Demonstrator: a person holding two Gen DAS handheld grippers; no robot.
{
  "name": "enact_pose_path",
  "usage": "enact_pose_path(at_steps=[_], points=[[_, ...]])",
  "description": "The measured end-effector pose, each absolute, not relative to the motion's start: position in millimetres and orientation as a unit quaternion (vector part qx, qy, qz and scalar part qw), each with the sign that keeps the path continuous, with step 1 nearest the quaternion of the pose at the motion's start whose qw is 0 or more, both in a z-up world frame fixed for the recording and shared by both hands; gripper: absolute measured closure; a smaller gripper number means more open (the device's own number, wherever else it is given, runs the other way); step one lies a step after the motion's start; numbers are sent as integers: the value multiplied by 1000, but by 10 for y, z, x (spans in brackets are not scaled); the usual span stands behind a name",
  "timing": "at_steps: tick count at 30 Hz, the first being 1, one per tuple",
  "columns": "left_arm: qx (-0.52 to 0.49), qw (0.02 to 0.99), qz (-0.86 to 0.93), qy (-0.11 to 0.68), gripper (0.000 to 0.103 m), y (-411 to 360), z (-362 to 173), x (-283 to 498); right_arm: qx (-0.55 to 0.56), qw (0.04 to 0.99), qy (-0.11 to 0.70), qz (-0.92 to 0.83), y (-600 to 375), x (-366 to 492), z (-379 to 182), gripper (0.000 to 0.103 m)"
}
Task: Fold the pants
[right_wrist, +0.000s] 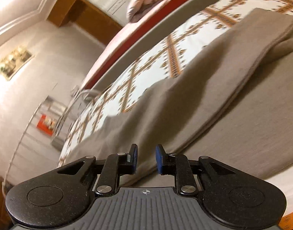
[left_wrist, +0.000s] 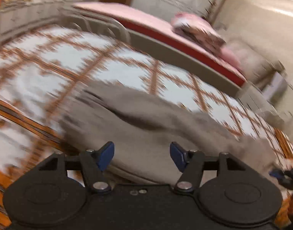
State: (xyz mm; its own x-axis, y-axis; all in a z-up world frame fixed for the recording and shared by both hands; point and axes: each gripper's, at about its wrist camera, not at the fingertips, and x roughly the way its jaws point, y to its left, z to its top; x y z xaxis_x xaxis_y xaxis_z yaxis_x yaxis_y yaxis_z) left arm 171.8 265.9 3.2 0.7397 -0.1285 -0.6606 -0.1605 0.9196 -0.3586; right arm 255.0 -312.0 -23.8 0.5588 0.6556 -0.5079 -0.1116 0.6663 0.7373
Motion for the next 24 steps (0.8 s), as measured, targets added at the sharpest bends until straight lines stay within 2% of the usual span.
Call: enact_pose_path(at_steps=[3,6,9,15,18,20,22,24], points=[[-185,899,-20,397,49,2332,-179,1882,352,812,413,215,-3173,2630,-298,82],[-108,891,1,441,49,2101,-319,2030,372,799,427,201,-3245,2669,-447,82],[-83,892,4,444,46,2059,-389,2041,378,798,433,180,-3282,2745,-584,82],[-180,886,-3,428,46,2303,-402,2025,434,789,411,140,-3507,3015,-786,82],[-239,878,-13,415,46,2460,-423,1980,428,794,407,143,-3501,3068,-754,82],[-263,873,-17,410,46,2517,-440,1974,390,815,401,150,-3439,3061,-633,94],[-268,872,-18,409,48,2533,-442,1969,371,831,383,160,-3409,2991,-485,94],[-254,876,-13,411,55,2508,-422,1963,342,851,362,168,-3393,2861,-282,94]])
